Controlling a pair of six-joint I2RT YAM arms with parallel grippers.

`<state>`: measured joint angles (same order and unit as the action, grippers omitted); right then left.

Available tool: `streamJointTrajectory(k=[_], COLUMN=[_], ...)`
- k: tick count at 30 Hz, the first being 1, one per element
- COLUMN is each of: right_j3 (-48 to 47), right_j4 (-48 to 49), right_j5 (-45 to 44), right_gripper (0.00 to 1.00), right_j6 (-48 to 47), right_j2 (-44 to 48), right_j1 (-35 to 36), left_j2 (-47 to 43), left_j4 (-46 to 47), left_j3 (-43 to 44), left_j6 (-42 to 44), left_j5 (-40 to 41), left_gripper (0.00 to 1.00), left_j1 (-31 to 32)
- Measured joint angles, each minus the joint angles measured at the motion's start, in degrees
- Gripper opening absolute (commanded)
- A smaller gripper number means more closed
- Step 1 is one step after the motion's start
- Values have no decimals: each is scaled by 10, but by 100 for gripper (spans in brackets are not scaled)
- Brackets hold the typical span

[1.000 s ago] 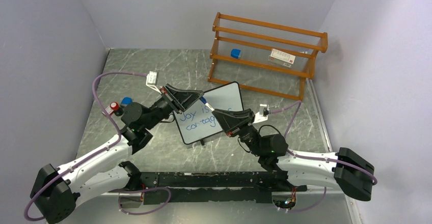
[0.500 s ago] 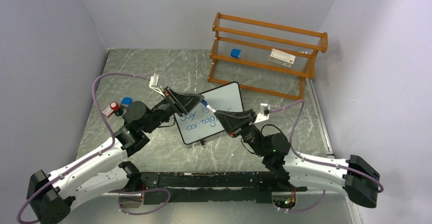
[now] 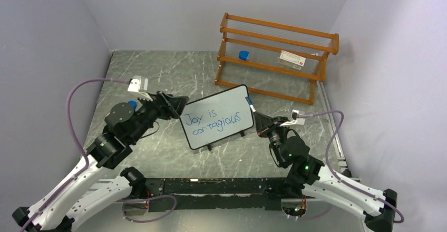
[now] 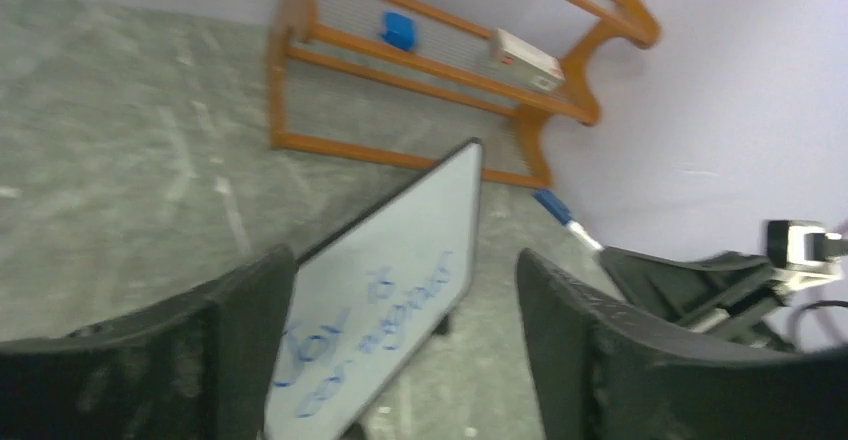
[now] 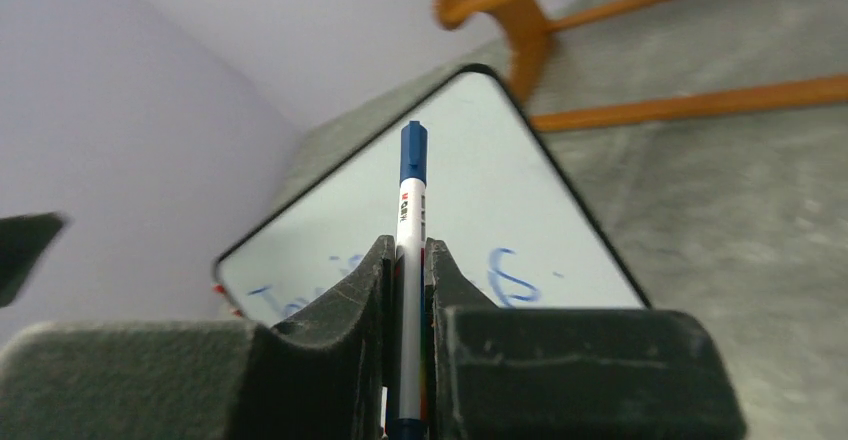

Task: Write a sentence on the whiteboard
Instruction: Place the whiteboard marker at the center of the board.

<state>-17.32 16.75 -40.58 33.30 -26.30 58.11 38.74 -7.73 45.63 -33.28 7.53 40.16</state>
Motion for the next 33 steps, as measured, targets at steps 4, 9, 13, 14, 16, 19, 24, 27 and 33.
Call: streamJointTrajectory(k=[4,9,13,14,16,19,24,27,33], right_j3=[-8,-8,-6,-5,-3,-3,-3,-5,-4], right_j4=[-164,-347,-450,-464,-485,-507,-553,-558,-599], right_j5=[-81,-130,-143,-144,-145,-147,-148,-151,-128], right_gripper=[0,0,2,2,4,7,16,38,63], right_j6=[65,189,299,321,354,412,530,586,635], right_j2=[43,50,17,6,-19,-71,-168,-196,-202], right_j1=[0,0,-1,-1,-1,-1,-1,-1,-1], left_j2=[-47,-103,-133,-141,-156,-176,-208,-226,-276], left_j4=[-68,-144,-193,-203,-220,-238,-267,-282,-291], left_j3=[9,9,9,9,9,9,9,9,7], left_j6=[54,100,120,123,127,130,131,127,118], left_j5=[60,119,151,157,167,177,188,190,190], left_gripper=[96,98,97,98,97,97,98,97,98], left_j1=[0,0,0,0,0,0,0,0,0])
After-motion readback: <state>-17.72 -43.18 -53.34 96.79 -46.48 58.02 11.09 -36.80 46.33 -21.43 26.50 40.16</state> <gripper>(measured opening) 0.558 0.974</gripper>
